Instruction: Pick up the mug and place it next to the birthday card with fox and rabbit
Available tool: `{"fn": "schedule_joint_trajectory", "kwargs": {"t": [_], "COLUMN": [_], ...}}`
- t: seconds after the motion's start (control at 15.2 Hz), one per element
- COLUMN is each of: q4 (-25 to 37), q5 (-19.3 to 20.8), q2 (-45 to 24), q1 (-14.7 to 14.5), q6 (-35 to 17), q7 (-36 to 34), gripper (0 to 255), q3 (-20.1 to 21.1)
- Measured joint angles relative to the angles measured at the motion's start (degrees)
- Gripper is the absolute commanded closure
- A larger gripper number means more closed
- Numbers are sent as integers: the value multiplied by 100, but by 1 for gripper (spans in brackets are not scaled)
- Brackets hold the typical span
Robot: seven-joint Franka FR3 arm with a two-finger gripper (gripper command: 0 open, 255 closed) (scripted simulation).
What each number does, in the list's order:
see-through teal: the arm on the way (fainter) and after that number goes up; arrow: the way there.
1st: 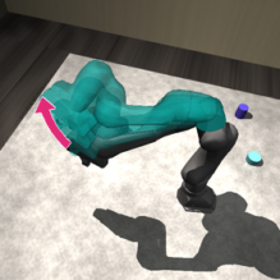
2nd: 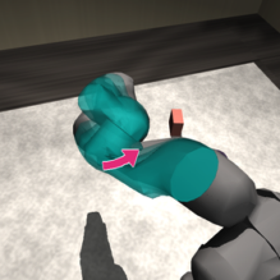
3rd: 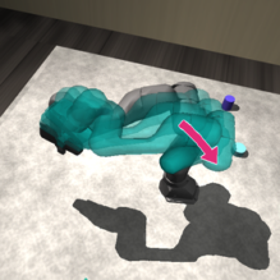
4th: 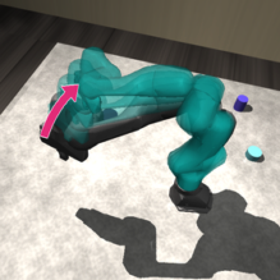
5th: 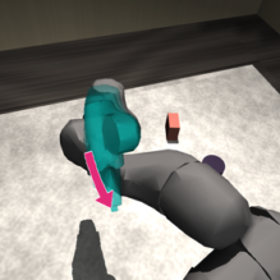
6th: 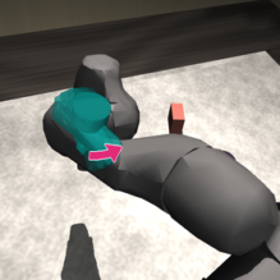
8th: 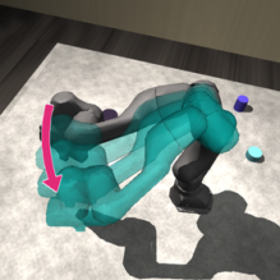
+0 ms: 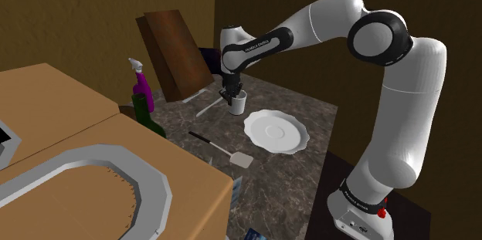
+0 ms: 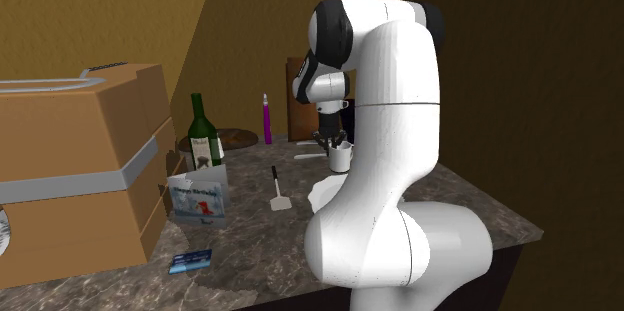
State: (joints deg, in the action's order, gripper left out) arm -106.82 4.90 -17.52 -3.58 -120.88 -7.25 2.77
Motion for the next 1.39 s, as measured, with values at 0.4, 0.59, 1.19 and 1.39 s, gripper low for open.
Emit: {"fn": "schedule_joint_trajectory", "kwargs": {"t": [0.4,0.59,1.19,1.39], "q4": [41,136,489,651], "q5": [-5,-18,-53,-61], "q2": [30,121,386,436], "q1": [1,-1,7,6], "q6": [72,256,870,1082], "q7": [8,18,78,94], "gripper": [255,255,255,255], "q3": [1,7,12,14]}}
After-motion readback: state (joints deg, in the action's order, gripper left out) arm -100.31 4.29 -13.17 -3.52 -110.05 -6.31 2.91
